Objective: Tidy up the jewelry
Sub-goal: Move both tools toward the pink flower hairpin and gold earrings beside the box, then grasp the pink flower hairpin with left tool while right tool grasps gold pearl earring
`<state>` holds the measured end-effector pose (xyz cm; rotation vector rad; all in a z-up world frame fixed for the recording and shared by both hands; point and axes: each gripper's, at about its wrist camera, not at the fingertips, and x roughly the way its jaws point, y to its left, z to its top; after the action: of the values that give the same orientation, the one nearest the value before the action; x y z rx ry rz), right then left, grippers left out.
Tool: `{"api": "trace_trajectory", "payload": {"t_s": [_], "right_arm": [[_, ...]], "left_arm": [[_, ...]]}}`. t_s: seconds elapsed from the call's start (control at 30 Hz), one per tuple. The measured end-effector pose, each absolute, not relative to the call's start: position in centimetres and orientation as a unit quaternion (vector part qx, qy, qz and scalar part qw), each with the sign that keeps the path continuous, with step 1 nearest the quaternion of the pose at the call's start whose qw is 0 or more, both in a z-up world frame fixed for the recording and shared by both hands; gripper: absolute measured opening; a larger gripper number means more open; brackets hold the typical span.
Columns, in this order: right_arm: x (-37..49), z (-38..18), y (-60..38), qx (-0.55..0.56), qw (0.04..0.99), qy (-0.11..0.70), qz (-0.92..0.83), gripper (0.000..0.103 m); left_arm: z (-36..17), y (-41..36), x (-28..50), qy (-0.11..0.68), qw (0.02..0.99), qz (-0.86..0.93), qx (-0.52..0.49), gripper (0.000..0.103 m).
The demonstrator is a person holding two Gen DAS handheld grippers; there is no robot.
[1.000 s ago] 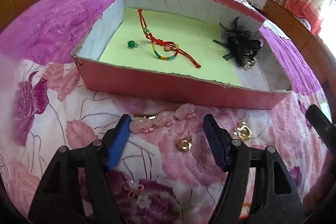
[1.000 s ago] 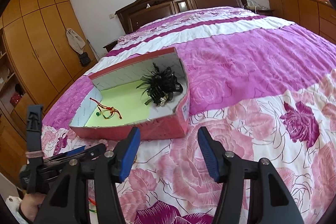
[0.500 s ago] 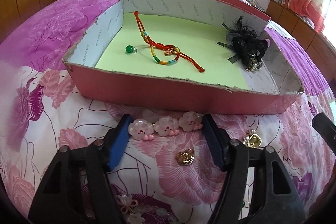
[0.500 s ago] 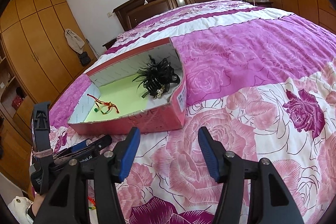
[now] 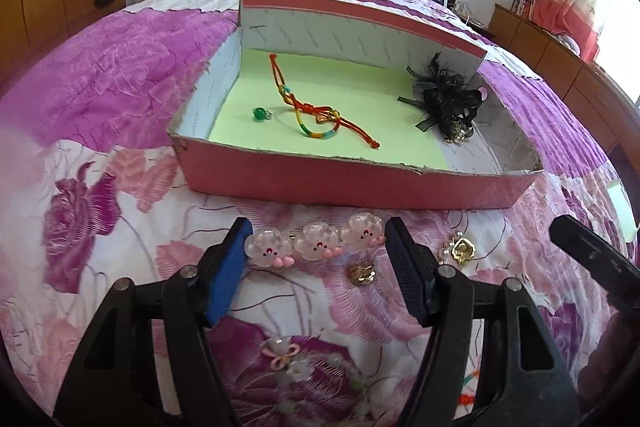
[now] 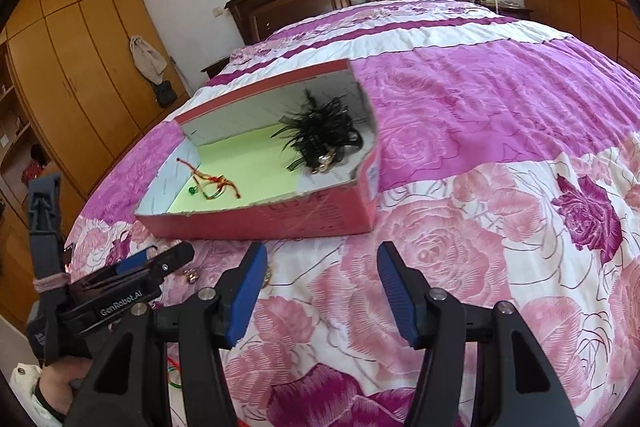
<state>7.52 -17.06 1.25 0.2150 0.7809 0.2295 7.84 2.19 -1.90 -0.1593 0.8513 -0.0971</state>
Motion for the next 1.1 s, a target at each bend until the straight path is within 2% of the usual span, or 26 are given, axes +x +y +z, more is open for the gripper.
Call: {"api": "trace_trajectory", "payload": {"t_s": [0.33,0.57,0.87,1.03,1.1], "right_arm": [[8.6,0.0,-13.3,0.084,0.894,0.417,0.140,0.060],[10.5,-1.9,-10.6,0.070,0.874,0.460,0.137,0.052],[11.4,-3.5,-8.6,0.029,0.873,0.473,0.116,0.050],[11.8,-4.0,-8.4,0.020,0.873,0.476,0.105,0.040],[11.9,-4.0,-8.4,0.019,0.874,0.475,0.103,0.032]], "left_arm": [[-1.7,4.3,7.3,0.411,0.907,-0.045,-0.073,0.061],[-1.9,5.1,7.2,0.411,0.907,-0.049,-0.083,0.061],[-2.2,5.5,7.3,0.411,0.906,-0.047,-0.094,0.061],[-2.4,5.6,7.3,0.413,0.904,-0.049,-0.096,0.061],[-2.4,5.6,7.3,0.413,0.905,-0.049,-0.096,0.061]]}}
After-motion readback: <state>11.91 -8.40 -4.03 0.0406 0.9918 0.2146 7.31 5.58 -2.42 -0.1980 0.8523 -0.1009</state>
